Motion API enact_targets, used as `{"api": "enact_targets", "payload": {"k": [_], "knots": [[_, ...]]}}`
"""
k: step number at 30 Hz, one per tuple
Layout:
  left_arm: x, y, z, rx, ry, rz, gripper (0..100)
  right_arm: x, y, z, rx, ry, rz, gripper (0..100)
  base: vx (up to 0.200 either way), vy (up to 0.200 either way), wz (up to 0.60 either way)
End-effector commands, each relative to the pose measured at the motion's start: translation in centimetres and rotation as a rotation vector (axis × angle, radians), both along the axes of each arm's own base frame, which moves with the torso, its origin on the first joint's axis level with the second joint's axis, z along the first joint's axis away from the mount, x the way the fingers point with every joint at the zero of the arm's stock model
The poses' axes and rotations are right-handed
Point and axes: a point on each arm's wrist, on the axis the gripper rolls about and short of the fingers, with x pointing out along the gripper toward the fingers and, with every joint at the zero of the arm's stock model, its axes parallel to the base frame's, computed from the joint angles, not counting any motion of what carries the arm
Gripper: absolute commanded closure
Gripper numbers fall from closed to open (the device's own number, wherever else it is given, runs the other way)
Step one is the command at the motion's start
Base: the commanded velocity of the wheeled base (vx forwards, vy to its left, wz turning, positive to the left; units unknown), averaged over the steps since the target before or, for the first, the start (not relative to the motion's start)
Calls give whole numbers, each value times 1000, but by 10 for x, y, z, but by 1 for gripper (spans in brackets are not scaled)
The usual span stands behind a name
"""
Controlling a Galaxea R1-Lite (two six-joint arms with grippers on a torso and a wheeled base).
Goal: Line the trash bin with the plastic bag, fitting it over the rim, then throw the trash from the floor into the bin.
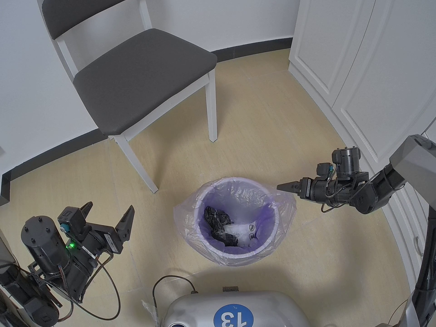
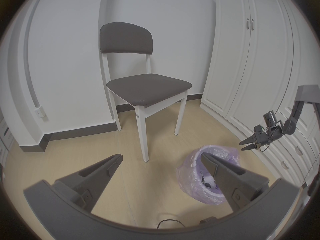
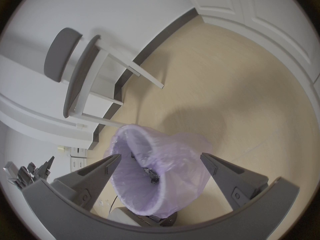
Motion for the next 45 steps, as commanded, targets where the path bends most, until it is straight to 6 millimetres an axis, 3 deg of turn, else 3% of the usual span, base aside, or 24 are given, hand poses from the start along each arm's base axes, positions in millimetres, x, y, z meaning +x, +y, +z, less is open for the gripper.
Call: {"api": "enact_targets", "payload": {"k": [1, 18, 29, 45], "knots": [[-3, 2, 0, -13, -2, 2, 0, 18, -24, -34, 38, 63, -19, 0, 0, 0, 0], [-8, 4, 8, -67, -39, 23, 0, 15, -31, -57, 192, 114, 54, 0, 0, 0, 0], [-9, 5, 10, -87, -49, 51, 0, 9, -30, -76, 281, 44, 44, 0, 0, 0, 0], [-9, 0, 6, -95, -30, 74, 0, 7, -18, -86, 261, 43, 82, 0, 0, 0, 0]]}}
